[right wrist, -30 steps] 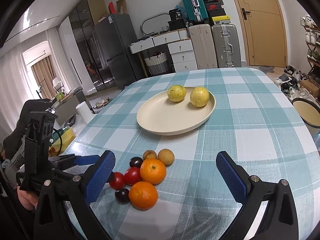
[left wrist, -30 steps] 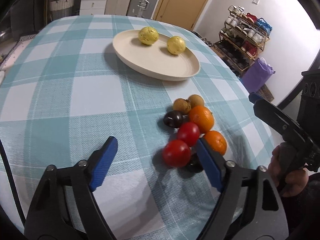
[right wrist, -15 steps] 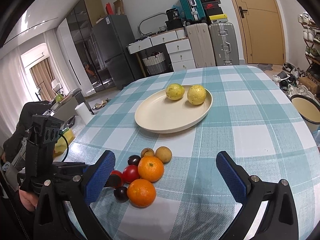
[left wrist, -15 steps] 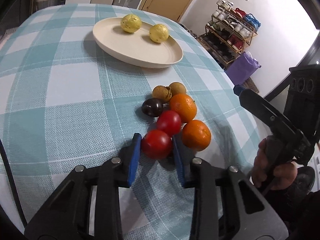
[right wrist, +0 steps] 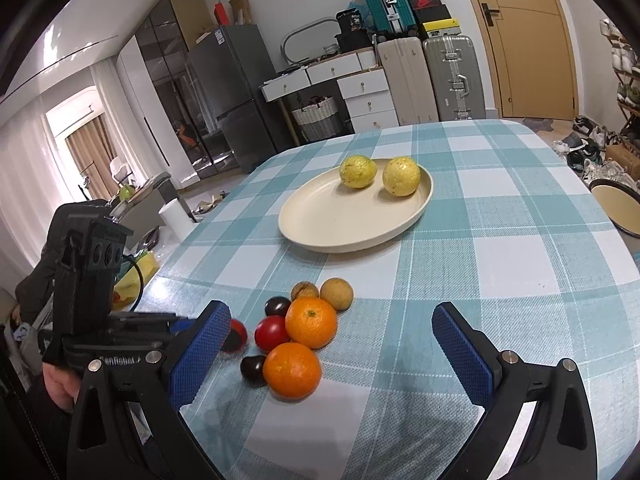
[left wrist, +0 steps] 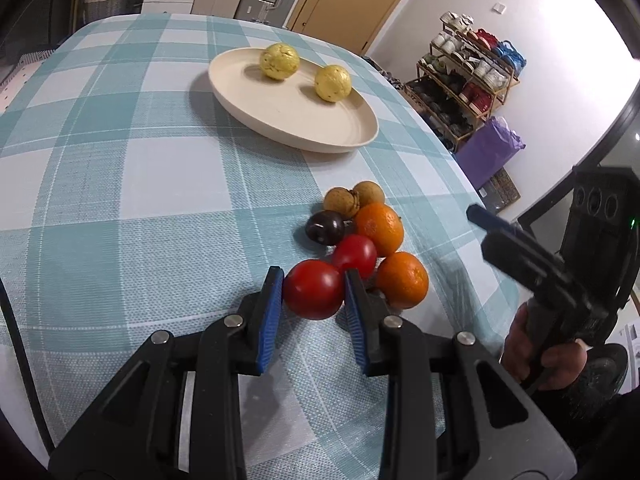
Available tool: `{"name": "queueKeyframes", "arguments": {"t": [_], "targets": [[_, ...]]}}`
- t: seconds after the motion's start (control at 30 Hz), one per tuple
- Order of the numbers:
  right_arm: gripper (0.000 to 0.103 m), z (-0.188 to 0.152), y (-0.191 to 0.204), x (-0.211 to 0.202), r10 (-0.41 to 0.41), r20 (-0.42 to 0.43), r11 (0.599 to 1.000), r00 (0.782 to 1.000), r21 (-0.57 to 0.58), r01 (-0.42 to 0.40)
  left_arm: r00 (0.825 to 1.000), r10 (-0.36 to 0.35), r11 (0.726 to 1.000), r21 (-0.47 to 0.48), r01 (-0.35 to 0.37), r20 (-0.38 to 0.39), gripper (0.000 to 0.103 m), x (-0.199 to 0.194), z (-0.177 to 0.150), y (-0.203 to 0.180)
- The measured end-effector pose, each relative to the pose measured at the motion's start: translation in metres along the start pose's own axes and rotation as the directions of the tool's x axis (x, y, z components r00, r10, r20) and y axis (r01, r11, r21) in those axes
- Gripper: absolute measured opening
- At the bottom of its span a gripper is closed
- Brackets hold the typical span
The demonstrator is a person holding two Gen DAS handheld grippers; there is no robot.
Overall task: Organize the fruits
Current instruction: 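Grasp the red tomato with the left tool while the right tool grasps an orange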
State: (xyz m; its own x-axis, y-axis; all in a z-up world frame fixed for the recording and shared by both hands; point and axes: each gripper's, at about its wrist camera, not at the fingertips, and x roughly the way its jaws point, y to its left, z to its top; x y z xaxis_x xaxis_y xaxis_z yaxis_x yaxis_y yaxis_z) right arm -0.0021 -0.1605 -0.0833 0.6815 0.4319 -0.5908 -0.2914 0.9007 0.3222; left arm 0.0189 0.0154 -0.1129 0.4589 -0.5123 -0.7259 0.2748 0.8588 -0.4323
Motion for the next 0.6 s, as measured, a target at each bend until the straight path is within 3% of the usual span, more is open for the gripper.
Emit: {"name": "queueKeyframes", "arguments": {"t": [0.6], "targets": [[0.102, -0.022, 0.007, 0.023, 0.082, -0.117, 0.997, 0.99, 0.019, -0.08, 1.0, 0.005, 0.999, -0.034, -0.004, 0.015, 0.027, -0.005, -0.001, 0.012]]}}
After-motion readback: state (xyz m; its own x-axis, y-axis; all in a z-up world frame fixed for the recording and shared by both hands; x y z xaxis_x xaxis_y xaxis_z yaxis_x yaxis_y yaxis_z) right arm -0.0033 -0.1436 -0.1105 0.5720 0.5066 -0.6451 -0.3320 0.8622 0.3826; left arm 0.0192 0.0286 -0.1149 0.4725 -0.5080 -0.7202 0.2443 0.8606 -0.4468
